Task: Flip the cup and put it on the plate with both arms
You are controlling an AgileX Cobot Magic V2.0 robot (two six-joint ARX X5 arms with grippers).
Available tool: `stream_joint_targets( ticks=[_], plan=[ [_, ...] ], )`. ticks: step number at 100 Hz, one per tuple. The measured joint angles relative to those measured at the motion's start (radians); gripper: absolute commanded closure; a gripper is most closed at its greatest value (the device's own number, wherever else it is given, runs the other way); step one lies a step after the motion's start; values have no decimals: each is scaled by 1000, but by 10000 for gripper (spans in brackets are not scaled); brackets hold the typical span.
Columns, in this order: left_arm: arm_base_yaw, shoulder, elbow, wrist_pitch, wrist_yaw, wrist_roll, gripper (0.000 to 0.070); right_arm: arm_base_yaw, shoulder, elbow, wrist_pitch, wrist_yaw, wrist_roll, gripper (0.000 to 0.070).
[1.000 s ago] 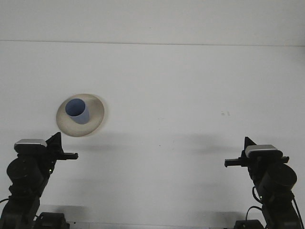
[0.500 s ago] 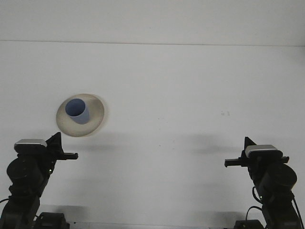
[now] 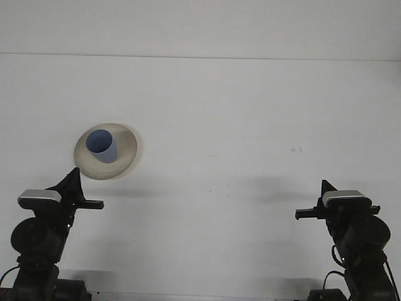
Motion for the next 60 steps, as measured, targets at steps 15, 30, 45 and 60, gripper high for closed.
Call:
stream_joint_targets(
  ticks=[15,30,45,60],
  plan=[
    [-2,-118,-173,97,0,9,689,0,0,0,0,0,0,700],
    [-2,-237,-296,121,0,20,689,0,0,0,0,0,0,700],
    [-2,-346,-380,119,0,27,689,0,0,0,0,0,0,700],
    [1,-379,-412,132,0,31,689,0,0,0,0,0,0,700]
  ],
)
